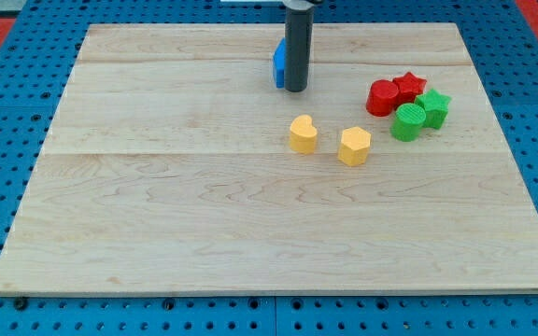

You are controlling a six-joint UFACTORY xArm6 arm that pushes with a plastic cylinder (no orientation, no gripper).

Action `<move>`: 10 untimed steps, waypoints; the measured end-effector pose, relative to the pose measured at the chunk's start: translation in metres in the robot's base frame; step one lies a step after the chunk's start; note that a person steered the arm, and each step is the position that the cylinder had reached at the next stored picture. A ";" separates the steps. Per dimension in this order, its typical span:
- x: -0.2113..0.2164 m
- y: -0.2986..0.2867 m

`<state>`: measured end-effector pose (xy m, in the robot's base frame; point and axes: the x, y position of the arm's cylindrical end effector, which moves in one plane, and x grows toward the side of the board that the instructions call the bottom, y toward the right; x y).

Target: Move the red star along with red circle left a bit

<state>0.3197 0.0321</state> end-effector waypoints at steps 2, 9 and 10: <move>-0.026 0.141; 0.070 0.102; 0.066 0.046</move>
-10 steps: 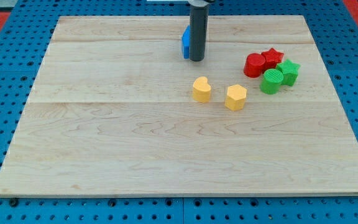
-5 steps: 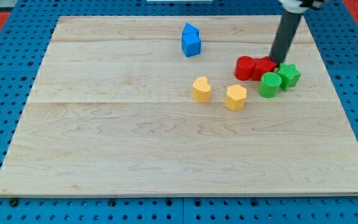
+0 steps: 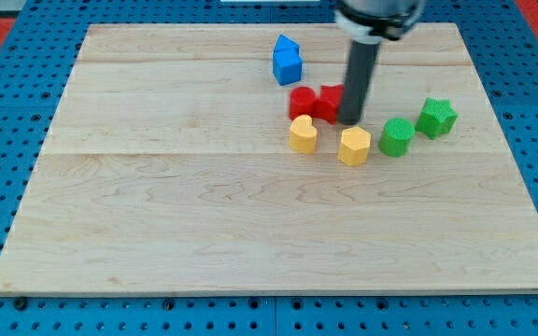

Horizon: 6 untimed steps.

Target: Move the red star along with red circle left a bit

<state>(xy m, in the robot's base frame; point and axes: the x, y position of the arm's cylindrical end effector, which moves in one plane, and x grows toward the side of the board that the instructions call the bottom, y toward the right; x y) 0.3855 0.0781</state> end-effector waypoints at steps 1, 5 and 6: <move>-0.007 -0.052; -0.042 -0.007; -0.026 -0.063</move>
